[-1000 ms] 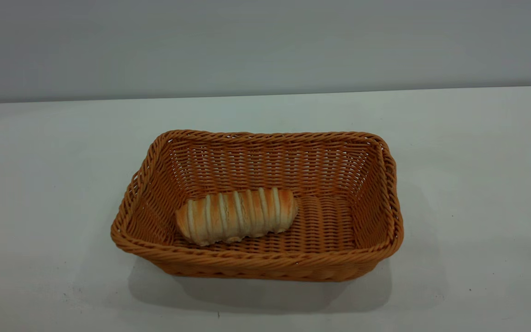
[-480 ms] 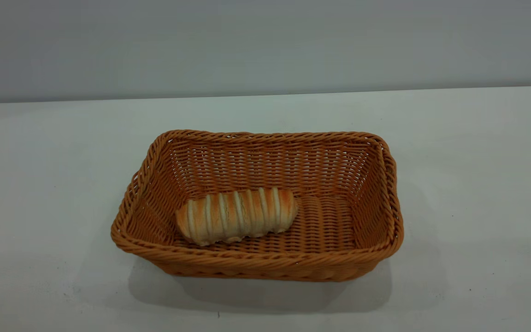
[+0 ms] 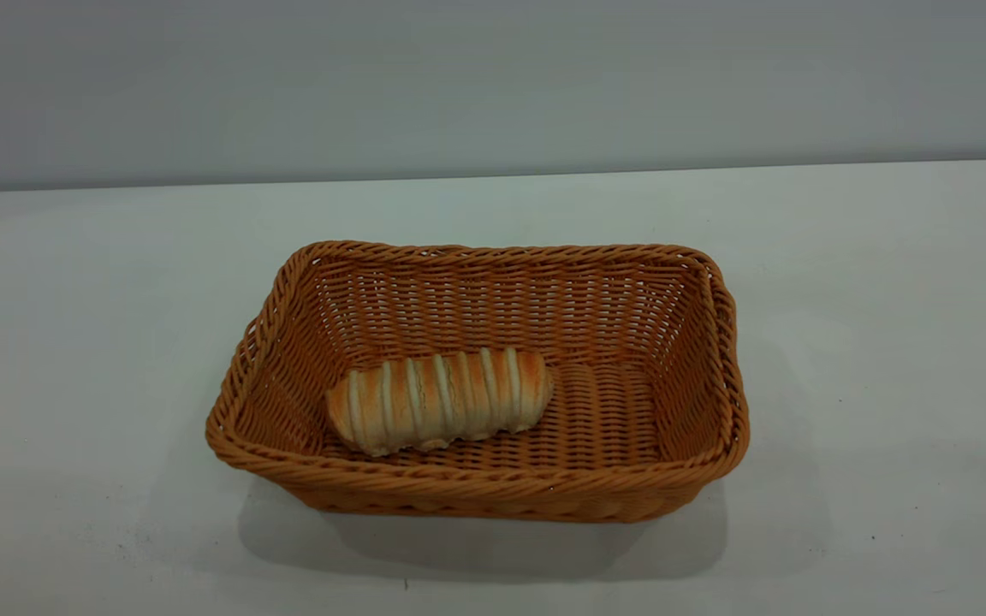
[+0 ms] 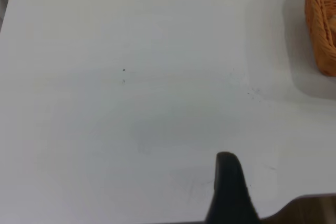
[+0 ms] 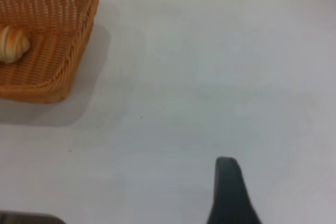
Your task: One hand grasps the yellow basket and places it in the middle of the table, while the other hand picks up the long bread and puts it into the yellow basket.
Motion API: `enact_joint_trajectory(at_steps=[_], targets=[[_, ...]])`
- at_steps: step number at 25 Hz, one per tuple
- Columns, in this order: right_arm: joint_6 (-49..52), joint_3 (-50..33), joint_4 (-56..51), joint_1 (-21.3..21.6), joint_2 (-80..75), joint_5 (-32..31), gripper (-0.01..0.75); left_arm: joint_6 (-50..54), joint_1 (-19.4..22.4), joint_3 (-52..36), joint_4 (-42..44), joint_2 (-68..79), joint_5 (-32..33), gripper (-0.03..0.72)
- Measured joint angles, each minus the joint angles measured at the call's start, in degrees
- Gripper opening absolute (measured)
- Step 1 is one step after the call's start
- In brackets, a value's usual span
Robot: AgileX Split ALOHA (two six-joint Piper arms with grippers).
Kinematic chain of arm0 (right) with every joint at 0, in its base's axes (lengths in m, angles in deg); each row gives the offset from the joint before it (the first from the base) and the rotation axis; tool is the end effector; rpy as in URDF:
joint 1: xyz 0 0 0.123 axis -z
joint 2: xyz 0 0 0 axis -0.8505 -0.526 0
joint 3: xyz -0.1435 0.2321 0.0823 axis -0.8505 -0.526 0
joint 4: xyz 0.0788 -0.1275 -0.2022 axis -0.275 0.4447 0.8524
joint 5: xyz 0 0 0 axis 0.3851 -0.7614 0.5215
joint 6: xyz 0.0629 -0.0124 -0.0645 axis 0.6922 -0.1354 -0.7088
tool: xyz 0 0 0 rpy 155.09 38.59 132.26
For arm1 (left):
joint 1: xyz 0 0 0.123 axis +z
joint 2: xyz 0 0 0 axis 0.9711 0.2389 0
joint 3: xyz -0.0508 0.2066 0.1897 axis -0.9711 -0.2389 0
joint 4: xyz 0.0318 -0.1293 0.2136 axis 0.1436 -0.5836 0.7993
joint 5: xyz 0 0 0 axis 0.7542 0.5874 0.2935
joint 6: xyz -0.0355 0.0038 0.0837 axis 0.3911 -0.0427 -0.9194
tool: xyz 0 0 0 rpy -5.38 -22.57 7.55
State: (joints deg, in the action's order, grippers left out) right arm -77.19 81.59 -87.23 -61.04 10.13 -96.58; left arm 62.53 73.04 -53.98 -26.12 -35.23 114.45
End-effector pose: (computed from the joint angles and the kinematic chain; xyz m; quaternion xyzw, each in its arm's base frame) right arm -0.0086 0.0016 0.2635 -0.0349 0.8742 0.0169 0.4840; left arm -0.0103 0.0051 0.2679 0.0097 0.8698 0.0068 0.4932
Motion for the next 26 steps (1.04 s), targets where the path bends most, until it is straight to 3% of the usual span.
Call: enact_joint_trajectory(at_steps=[26], targets=[[-2.3, 0.0, 1.4, 0.0, 0.0, 0.0, 0.531, -0.1, 0.0, 0.0, 0.0, 0.0, 0.0, 0.552]])
